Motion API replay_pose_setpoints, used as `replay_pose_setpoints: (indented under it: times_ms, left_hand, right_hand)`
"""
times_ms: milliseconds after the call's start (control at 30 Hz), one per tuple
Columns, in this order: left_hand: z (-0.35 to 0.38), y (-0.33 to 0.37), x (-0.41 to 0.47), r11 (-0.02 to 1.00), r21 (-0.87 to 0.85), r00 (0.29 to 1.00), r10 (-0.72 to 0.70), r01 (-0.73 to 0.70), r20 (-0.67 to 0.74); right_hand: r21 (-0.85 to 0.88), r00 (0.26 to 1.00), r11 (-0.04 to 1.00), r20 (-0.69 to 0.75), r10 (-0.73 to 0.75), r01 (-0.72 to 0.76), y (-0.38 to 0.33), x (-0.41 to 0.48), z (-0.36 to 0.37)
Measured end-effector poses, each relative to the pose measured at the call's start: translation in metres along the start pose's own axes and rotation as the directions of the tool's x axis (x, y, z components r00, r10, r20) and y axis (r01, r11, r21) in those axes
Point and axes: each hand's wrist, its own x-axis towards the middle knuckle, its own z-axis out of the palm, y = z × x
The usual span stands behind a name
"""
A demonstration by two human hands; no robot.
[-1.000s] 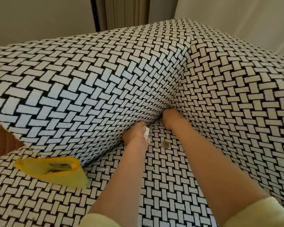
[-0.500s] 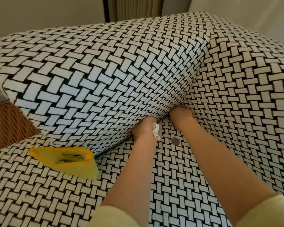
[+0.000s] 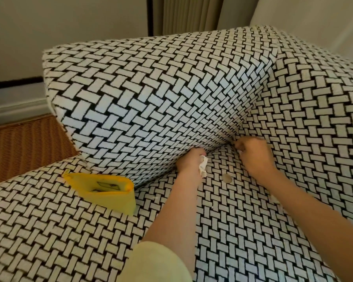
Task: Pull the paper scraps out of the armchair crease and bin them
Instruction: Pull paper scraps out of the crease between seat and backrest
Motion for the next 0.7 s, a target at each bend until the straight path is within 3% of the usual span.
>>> replay_pose_setpoints:
  times_ms: [100,367,533,700]
  left_hand:
    - [-0.006,-0.002,-0.003,0.999,0.032,0.998,-0.009,0.007,0.066]
    - [-0.009,-0.006,-0.016,0.983,0.179,0.999,0.041,-0.037,-0.018]
    - [0.006,-0.007,-0.037,0.986,0.154,0.995,0.053,-0.066,0.087]
    - [0.026,0.002,-0.061,0.971,0.19,0.981,0.117,-0.146,0.154]
  right_hand:
    - [0.23,0.994,0.973,-0.107,0.026,0.0,0.008,-0.013,-0.004]
    - [0.292,0.924,0.948,-0.381,-0.005,0.126,0.004,-0.017,-0.037]
    - [0.457,0.969,0.889,-0.233,0.086,0.031,0.0,-0.013,-0.067]
    - [0.745,0.984,0.663,-0.054,0.171,-0.074,-0.004,-0.018,-0.086]
